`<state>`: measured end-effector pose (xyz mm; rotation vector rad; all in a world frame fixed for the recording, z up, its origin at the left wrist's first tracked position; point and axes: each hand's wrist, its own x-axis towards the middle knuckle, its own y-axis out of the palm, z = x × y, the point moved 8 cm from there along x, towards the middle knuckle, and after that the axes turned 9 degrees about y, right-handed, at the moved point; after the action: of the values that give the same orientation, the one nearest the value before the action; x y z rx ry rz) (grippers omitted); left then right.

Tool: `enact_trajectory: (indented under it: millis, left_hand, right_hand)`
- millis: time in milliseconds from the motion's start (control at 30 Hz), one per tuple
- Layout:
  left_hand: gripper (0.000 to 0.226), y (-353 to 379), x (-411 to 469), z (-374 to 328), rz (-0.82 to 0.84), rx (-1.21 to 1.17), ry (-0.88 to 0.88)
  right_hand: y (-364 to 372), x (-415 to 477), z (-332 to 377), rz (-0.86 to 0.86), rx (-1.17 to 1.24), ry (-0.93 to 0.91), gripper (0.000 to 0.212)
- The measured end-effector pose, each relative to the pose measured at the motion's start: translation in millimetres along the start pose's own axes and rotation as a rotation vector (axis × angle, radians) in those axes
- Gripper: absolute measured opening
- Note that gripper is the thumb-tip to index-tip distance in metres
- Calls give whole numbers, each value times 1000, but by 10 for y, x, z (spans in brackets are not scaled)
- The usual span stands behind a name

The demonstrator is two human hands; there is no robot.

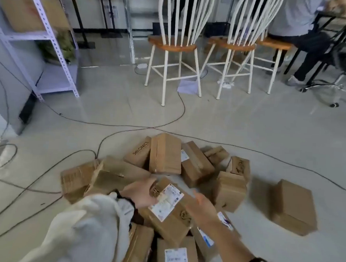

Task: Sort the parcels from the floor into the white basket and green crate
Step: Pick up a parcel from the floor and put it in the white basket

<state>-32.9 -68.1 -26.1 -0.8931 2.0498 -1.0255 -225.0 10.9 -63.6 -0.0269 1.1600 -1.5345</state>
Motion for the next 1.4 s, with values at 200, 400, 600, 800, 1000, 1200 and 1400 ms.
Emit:
enact_trajectory:
  millis: [200, 400, 600, 800, 1000, 1200, 1400]
  left_hand:
    - [90, 798, 189, 687, -37, -122, -226]
    - [84, 1128, 212, 903, -117, -411, -292]
    - [76, 1112, 171, 944, -156, -419, -347]
    - [45, 1173, 59, 1027, -169, -462, -431]
    - [27, 1298, 5, 1179, -228, -746, -506]
    - [18, 1476, 112, 1251, -256, -1002, -600]
    - [30, 1280, -63, 1088, -275, -1113, -631]
  right_hand:
    - [722, 449, -805, 12, 183, 243, 62]
    - [1049, 449, -990, 160, 599, 394, 37]
    - [1058, 471, -874, 175, 645, 396, 43]
    - [866, 646, -911, 136, 699, 340, 32]
    - [825, 756, -861, 169, 709, 314, 36]
    - [857, 706, -868, 213, 811, 338, 31]
    - [581, 480, -669, 206, 872, 303, 35]
